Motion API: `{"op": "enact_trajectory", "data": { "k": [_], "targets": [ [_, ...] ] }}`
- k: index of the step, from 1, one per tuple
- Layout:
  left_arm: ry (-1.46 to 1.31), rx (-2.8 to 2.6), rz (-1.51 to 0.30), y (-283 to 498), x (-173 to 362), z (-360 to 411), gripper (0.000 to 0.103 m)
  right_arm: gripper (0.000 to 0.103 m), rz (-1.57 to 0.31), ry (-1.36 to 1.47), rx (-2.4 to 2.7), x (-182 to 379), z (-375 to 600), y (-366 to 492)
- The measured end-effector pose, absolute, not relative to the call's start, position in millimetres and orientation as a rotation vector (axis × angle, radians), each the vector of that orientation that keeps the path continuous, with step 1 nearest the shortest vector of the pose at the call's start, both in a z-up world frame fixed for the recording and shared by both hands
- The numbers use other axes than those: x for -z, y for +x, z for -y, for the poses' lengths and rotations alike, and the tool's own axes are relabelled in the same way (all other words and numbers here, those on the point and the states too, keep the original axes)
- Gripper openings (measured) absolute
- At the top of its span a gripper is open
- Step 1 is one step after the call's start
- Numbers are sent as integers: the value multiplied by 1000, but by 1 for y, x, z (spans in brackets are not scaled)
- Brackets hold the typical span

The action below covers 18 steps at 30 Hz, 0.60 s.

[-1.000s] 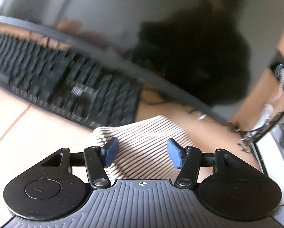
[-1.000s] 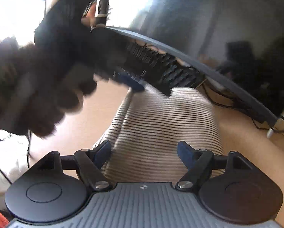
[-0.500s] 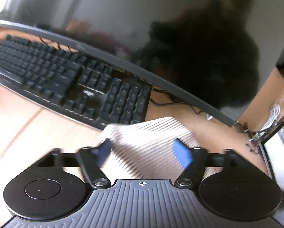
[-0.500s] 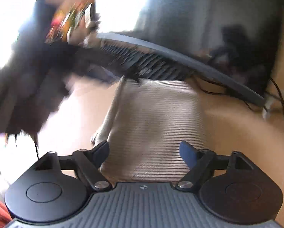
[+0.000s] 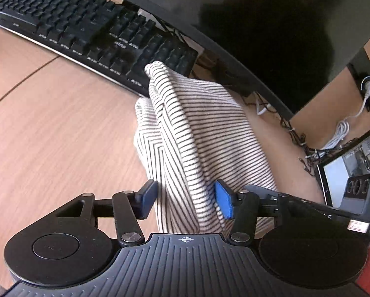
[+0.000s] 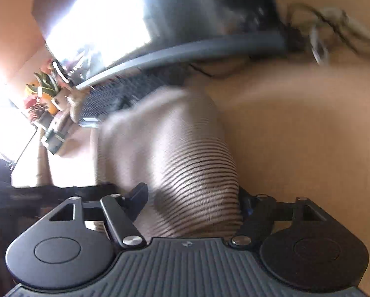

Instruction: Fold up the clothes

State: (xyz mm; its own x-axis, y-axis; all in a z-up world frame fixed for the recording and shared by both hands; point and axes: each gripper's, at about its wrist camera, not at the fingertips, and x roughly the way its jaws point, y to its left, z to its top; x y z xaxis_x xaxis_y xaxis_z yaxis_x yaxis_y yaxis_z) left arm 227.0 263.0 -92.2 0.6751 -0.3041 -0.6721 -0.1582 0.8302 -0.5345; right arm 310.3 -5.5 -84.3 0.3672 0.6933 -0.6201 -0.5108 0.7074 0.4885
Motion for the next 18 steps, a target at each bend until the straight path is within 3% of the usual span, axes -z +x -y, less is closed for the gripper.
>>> {"op": "enact_trajectory", "data": {
  "k": [5, 9, 14, 16, 18],
  "targets": [
    [-622, 110, -819, 236, 92, -267, 54, 68, -835, 143, -778, 51, 2, 305],
    [-613, 116, -832, 242, 99, -264, 54, 67, -966, 88, -672, 91, -5, 317],
    [-582, 94, -818, 239, 101, -257, 57, 69, -947, 101, -678, 98, -9, 313],
    [-574, 66, -799, 235, 98, -253, 57, 73, -930, 68, -698, 98, -14, 313],
    [-543, 24, -764, 227, 90, -246, 58, 87, -888, 43, -716, 93, -19, 310]
  ]
}}
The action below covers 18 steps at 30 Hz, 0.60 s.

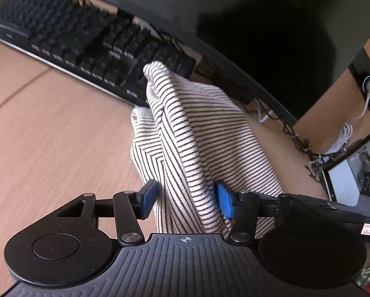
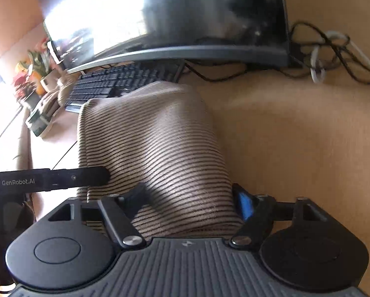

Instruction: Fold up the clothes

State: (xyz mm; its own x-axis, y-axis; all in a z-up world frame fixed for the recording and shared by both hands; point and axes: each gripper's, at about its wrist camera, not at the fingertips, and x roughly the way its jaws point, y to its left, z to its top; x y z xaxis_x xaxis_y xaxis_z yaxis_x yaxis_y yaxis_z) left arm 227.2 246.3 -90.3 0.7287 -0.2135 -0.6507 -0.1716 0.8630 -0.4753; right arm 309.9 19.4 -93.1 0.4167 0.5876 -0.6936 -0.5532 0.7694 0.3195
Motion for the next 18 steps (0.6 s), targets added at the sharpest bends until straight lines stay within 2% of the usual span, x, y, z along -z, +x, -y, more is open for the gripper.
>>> {"op": "enact_trajectory", "data": {
  "k": [2, 3, 4, 6, 7, 9, 11, 13, 18],
  "targets": [
    [-520, -32, -722, 212, 81, -238, 59, 93, -839, 40, -729, 78, -11, 299],
    [-525, -54, -698, 203, 76, -233, 61, 103, -814, 50, -737, 71, -5, 293],
    [-532, -75, -673, 194, 71, -227, 64, 103, -788, 59, -744, 64, 1, 287],
    [-513, -128, -604, 173, 57, -211, 75, 103, -731, 48, -756, 48, 13, 273],
    [-493, -164, -558, 162, 48, -201, 86, 103, -696, 26, -759, 41, 21, 265],
    [-461, -240, -462, 138, 31, -179, 98, 103, -632, -18, -762, 27, 33, 248],
    [-449, -310, -368, 114, 16, -155, 103, 103, -587, -47, -769, 16, 48, 233],
    [-448, -370, -293, 90, 5, -130, 103, 103, -547, -61, -781, 9, 65, 218],
    [-415, -516, -319, 63, 8, -64, 103, 103, -535, -56, -803, 9, 89, 198]
  ]
}}
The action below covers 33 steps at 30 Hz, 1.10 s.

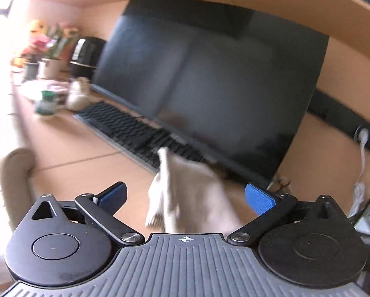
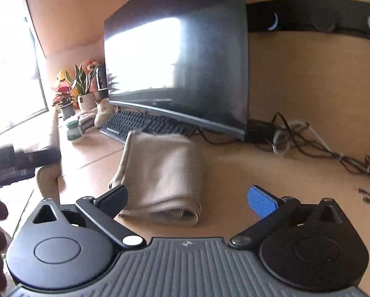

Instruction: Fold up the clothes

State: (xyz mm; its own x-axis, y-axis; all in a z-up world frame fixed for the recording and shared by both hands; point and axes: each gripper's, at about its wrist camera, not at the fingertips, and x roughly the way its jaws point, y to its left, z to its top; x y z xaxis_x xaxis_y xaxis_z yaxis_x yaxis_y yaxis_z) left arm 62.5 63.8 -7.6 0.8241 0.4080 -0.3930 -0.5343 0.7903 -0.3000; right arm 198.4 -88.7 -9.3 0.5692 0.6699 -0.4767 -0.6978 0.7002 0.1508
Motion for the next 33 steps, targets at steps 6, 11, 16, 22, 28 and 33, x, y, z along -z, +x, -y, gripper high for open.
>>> {"op": "enact_trajectory", "data": {
  "k": [6, 11, 16, 22, 28, 33],
  "targets": [
    [-419, -602, -503, 71, 26, -18, 103, 103, -563, -64, -846, 12, 108, 203],
    [-379, -638, -500, 70, 28, 1, 103, 103, -551, -40, -819, 14, 124, 212],
    [-373, -623, -526, 70, 27, 4, 103, 103, -553, -1, -798, 19, 131, 211],
    [-318, -648, -556, 75, 26, 15, 103, 103, -528, -42, -823, 19, 126, 200],
    [-283, -665, -559, 74, 24, 19, 103, 103, -514, -64, -846, 18, 122, 192],
    [-291, -658, -568, 74, 26, 17, 103, 103, -526, -106, -834, 23, 115, 190]
  ]
}}
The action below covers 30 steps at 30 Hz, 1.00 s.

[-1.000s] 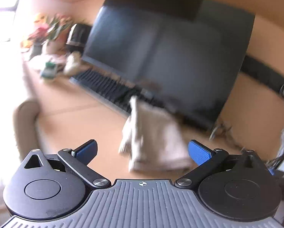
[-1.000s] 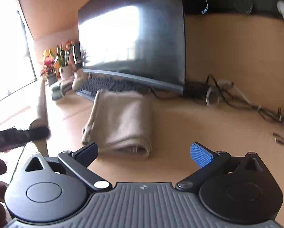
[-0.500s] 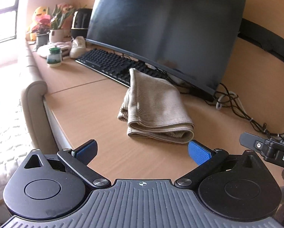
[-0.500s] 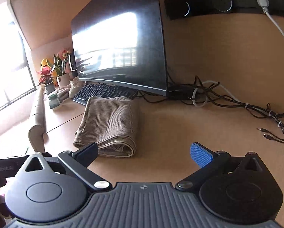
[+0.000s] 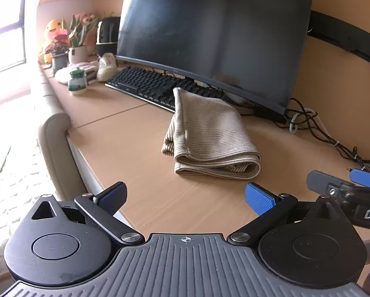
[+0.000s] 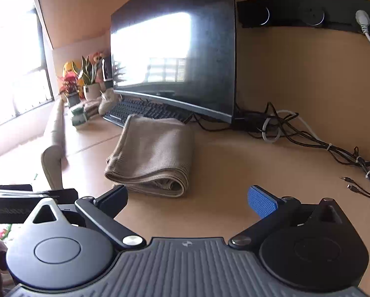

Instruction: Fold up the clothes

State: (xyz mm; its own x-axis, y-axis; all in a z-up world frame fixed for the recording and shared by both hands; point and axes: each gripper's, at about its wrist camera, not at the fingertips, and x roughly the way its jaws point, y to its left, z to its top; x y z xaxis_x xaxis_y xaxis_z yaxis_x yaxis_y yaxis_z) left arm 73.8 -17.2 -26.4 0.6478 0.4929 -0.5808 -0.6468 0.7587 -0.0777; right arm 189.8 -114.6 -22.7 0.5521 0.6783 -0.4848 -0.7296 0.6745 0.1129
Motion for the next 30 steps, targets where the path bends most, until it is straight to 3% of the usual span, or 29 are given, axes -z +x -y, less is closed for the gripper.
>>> {"op": "enact_trajectory", "data": {
  "k": [30],
  "targets": [
    [-292, -667, -620, 76, 32, 21, 103, 103, -568, -141, -829, 32, 110, 192]
  ]
}}
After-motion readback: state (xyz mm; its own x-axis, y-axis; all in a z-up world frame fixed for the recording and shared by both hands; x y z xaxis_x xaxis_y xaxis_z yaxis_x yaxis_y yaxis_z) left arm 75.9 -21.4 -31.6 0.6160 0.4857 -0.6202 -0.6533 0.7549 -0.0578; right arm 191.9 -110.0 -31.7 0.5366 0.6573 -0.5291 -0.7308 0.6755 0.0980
